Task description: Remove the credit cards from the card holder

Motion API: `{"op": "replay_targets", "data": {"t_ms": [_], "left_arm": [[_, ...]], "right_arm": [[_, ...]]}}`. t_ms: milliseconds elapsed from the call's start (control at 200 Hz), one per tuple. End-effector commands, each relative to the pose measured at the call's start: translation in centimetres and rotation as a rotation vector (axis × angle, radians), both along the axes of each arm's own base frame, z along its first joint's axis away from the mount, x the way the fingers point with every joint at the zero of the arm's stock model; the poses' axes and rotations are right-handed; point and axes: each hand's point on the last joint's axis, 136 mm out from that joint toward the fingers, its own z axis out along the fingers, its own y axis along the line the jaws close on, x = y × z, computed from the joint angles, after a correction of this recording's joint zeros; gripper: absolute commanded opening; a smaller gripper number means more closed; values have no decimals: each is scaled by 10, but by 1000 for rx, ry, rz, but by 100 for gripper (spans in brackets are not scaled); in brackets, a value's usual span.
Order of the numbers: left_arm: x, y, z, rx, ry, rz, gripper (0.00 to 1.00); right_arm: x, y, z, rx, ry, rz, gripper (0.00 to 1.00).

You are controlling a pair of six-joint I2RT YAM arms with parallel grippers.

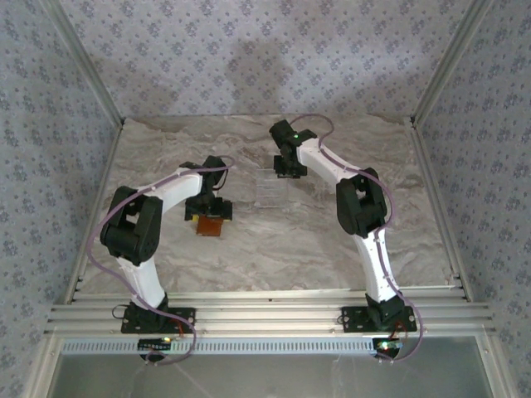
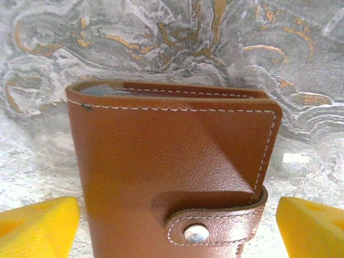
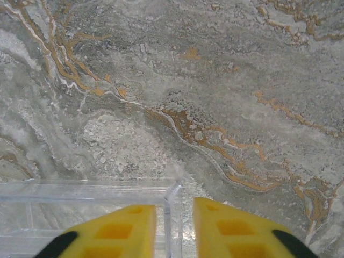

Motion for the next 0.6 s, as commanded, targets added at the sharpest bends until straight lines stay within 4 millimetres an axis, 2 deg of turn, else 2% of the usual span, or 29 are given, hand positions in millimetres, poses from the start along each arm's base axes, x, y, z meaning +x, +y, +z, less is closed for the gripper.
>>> {"op": "replay_targets", "data": {"t_ms": [0, 180, 445, 595], "left_arm": [[-13, -1, -13, -7, 66, -10, 88], [-20, -5, -15, -11, 83, -4, 77], [-40, -25, -14, 30, 99, -22, 74], [-60, -40, -12, 60, 100, -24, 74]], "right_arm": [[-8, -4, 24, -6, -15, -6, 34], [-20, -13, 47, -10, -46, -1, 42], [-47, -28, 80, 0, -100, 61, 46], [-68, -40, 87, 1, -122, 76, 47]]}}
